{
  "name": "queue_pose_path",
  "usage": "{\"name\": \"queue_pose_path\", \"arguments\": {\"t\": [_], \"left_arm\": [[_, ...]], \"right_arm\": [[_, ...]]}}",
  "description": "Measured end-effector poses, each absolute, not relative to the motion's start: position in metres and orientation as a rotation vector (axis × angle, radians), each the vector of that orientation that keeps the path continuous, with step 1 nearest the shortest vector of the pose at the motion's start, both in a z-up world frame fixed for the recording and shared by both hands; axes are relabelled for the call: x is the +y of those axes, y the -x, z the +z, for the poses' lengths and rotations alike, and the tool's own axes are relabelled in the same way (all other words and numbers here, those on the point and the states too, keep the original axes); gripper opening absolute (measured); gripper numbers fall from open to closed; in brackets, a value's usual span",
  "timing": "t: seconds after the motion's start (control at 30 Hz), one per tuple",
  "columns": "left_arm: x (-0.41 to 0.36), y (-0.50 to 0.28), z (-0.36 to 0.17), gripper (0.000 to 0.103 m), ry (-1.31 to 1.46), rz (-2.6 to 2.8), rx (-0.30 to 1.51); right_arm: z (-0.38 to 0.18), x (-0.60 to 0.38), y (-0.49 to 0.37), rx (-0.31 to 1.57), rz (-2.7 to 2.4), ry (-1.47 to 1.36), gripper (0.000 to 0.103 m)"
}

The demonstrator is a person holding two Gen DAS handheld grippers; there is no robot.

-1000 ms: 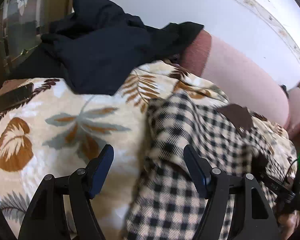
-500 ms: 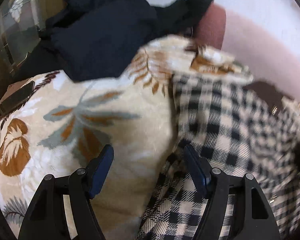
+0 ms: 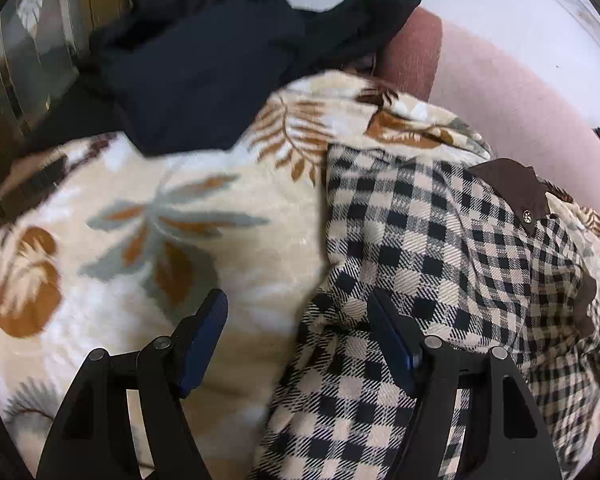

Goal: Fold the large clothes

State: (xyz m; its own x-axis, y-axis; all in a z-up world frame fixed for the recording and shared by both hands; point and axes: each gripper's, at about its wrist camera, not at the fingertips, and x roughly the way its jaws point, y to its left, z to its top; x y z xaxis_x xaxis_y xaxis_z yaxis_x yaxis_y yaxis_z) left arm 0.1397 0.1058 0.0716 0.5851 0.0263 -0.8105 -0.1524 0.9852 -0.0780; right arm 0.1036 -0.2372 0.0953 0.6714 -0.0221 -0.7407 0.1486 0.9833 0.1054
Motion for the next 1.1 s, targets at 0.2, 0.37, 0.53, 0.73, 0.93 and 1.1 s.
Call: {"name": "queue_pose_path", "arguments": {"t": [0.2, 0.37, 0.53, 0.73, 0.93, 1.1], "left_arm": [[0.118, -0.135, 0.071, 0.071, 0.076, 0.180, 0.930], [0.128, -0.136, 0.051, 0.071, 0.096, 0.184, 0.991], [0.125, -0.133, 0.054, 0.071, 0.088, 0.168, 0.990], [0.120, -0.121, 0.063, 0.071, 0.087, 0.145, 0.977], [0.115, -0.098, 0.068, 0.071, 0.125, 0.084, 0.983], [0.101, -0.079, 0.056, 0.071, 0.219, -0.016, 1.028]], "right_arm": [[0.071, -0.152, -0.129, 0.911, 0.147, -0.150, 0.026], [0.038, -0.131, -0.151, 0.996, 0.076, -0.029, 0.026], [0.022, -0.221, -0.148, 1.039, -0.242, -0.041, 0.026], [0.042, -0.308, -0.114, 1.051, -0.464, -0.075, 0.006], [0.083, -0.416, -0.038, 0.931, -0.585, -0.280, 0.029], [0.087, -0.477, 0.011, 0.888, -0.633, -0.403, 0.042]]}}
